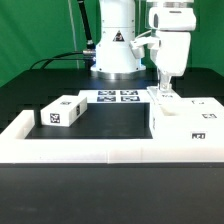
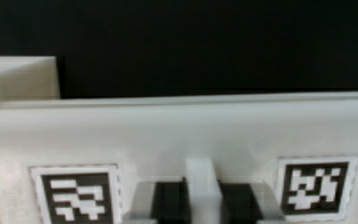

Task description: Assemble cabinet

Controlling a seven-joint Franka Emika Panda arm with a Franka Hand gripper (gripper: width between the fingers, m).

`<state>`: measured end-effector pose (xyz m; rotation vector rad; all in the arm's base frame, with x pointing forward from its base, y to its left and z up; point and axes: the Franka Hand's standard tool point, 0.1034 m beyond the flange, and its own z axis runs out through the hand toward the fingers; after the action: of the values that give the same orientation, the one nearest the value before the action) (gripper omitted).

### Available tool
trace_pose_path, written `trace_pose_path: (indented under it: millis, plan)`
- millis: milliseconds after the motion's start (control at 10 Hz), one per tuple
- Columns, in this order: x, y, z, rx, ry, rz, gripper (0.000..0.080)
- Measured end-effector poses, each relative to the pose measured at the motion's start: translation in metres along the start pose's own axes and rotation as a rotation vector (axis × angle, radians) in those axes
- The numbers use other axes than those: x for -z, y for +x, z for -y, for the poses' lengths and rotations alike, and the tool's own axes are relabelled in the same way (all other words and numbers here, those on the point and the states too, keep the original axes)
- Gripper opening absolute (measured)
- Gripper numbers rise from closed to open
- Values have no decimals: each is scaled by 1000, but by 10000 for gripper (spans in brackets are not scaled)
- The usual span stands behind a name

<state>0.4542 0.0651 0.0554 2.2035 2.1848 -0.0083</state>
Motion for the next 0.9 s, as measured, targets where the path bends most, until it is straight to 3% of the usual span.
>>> trace_pose_path:
  millis: [700,900]
  plan:
    - [3,-4,-1,-1,20,16,68]
    - [3,-6,-2,0,38,26,68]
